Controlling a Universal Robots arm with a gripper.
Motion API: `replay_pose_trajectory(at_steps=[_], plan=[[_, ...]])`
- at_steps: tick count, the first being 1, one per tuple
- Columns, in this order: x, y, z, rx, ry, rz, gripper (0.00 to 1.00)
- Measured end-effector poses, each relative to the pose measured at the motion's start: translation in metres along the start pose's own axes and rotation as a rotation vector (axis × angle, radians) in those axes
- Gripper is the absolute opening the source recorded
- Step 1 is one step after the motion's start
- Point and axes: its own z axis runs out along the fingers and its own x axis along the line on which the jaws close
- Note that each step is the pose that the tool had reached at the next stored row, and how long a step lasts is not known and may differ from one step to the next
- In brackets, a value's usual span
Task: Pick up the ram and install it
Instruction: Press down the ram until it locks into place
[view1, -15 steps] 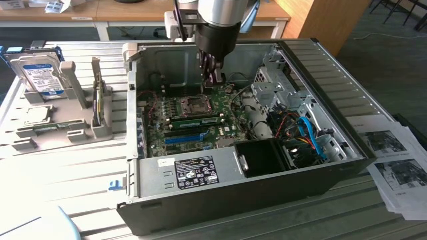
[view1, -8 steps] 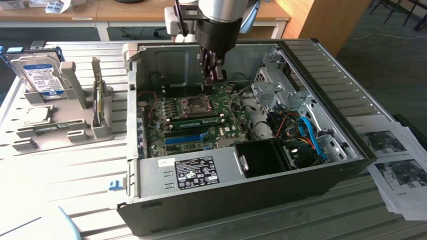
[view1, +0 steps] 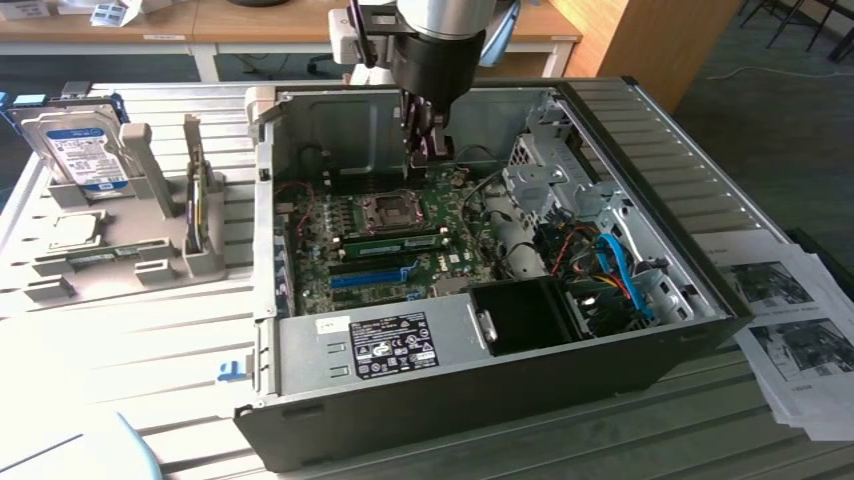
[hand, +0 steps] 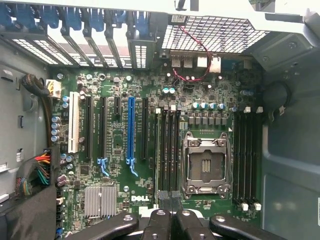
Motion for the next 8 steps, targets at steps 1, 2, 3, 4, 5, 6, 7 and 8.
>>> replay_pose_trajectory(at_steps=[1, 2, 3, 4, 5, 6, 7, 8], plan=[[0.0000, 0.0000, 0.0000, 0.0000, 0.0000, 0.000, 0.09], [0.0000, 0.0000, 0.0000, 0.0000, 0.0000, 0.000, 0.09], [0.0000, 0.0000, 0.0000, 0.0000, 0.0000, 0.000, 0.09], [0.0000, 0.0000, 0.0000, 0.0000, 0.0000, 0.000, 0.09], [0.0000, 0.0000, 0.0000, 0.0000, 0.0000, 0.000, 0.09], [0.0000, 0.0000, 0.0000, 0.0000, 0.0000, 0.000, 0.09], [0.0000, 0.0000, 0.0000, 0.0000, 0.0000, 0.000, 0.09], [0.0000, 0.0000, 0.0000, 0.0000, 0.0000, 0.000, 0.09]])
